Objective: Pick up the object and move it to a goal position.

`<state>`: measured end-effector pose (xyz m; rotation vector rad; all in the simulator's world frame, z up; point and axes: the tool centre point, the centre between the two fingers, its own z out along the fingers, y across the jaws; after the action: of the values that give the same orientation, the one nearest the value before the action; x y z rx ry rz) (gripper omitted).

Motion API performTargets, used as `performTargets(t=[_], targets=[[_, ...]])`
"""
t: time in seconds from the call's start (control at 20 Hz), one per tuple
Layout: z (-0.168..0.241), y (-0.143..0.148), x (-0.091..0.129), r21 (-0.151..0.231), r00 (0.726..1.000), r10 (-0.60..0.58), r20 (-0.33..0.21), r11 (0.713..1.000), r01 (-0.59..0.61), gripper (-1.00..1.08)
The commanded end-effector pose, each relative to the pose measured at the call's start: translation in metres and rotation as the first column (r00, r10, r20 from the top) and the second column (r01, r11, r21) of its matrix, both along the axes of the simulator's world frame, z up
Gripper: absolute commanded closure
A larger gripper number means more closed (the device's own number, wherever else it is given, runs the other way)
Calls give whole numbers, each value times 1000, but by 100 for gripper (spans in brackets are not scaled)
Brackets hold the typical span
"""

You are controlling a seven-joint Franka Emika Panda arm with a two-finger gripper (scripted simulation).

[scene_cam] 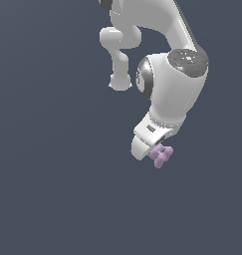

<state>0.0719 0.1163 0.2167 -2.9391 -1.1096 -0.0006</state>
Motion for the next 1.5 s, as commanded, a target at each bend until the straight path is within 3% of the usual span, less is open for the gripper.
performTargets(t=[0.0,0.7,1.45], targets=[[20,16,5,0,1000,-1,0,1000,1,108],[92,73,29,1,1000,-1,-1,1000,1,108],[111,89,38,0,1000,-1,0,1000,1,108]])
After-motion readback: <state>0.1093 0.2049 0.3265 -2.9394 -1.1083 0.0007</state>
